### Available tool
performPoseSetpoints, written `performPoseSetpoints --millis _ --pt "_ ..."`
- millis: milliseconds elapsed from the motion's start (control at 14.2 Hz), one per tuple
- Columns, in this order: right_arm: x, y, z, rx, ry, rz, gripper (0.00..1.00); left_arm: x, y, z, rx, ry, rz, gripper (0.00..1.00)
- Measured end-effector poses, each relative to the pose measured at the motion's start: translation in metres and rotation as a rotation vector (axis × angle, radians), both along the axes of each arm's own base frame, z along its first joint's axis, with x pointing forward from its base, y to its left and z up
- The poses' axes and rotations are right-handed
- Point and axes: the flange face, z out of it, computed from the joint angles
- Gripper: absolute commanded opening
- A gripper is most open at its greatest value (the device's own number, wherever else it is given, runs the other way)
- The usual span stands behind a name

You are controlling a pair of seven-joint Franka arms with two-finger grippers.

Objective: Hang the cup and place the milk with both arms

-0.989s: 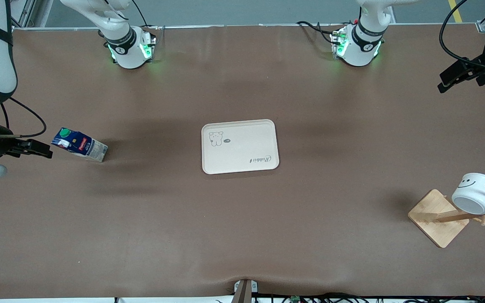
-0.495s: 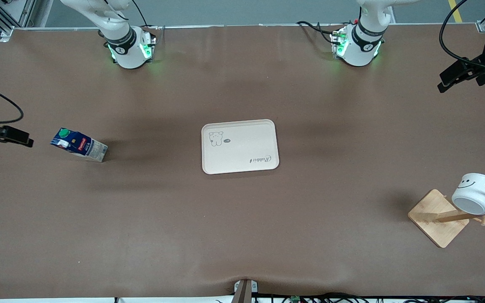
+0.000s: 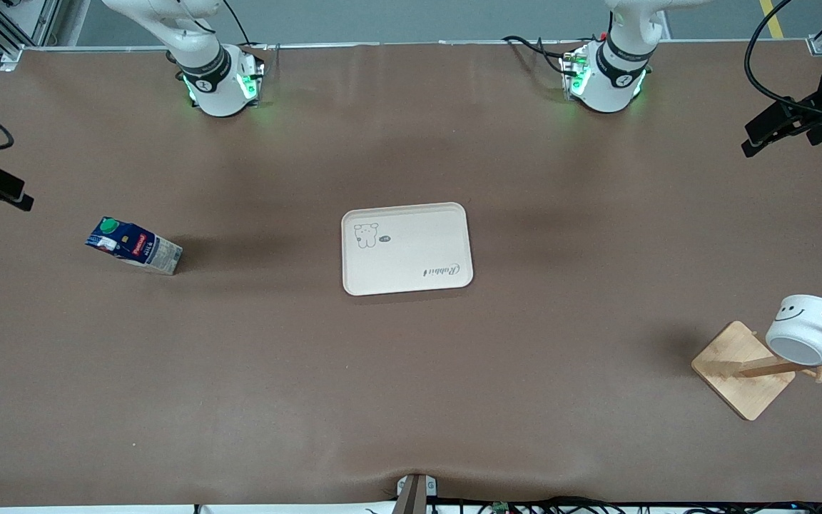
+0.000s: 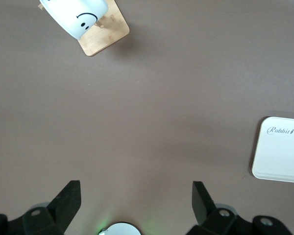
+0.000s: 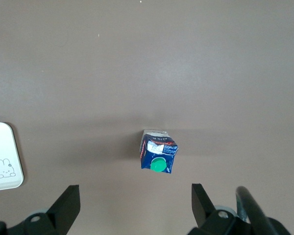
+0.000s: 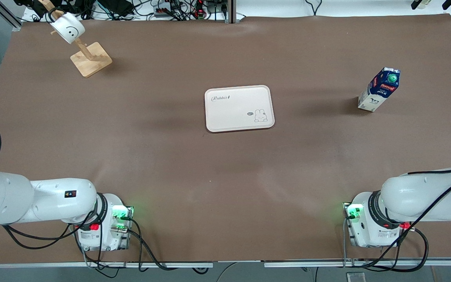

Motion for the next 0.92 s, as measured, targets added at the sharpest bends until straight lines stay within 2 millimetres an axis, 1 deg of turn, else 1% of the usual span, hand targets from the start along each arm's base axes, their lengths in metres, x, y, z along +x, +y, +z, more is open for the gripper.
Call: performPoseSetpoints --millis 212,353,495,707,918 --pt "-0.02 0.005 0.014 0.0 -0.014 0.005 1.0 -0.002 0.0 0.001 0.001 0.002 0.0 1.0" --pt "-0.027 0.01 0.018 0.001 -0.007 -0.004 1.0 -0.003 0.0 0.0 0.001 0.005 0.0 1.0" --pt "-0.027 0.016 0.019 0.0 -0.005 -0.024 1.0 -0.003 0.0 0.0 0.001 0.004 0.0 1.0" --pt "-0.027 0.032 0.027 -0.004 -0.01 -0.015 1.0 -0.003 0.0 0.002 0.001 -0.002 0.0 1.0" --pt "-0.028 0.031 0.032 -0.006 -0.017 -0.021 1.0 -0.003 0.0 0.007 0.001 -0.011 0.0 1.0"
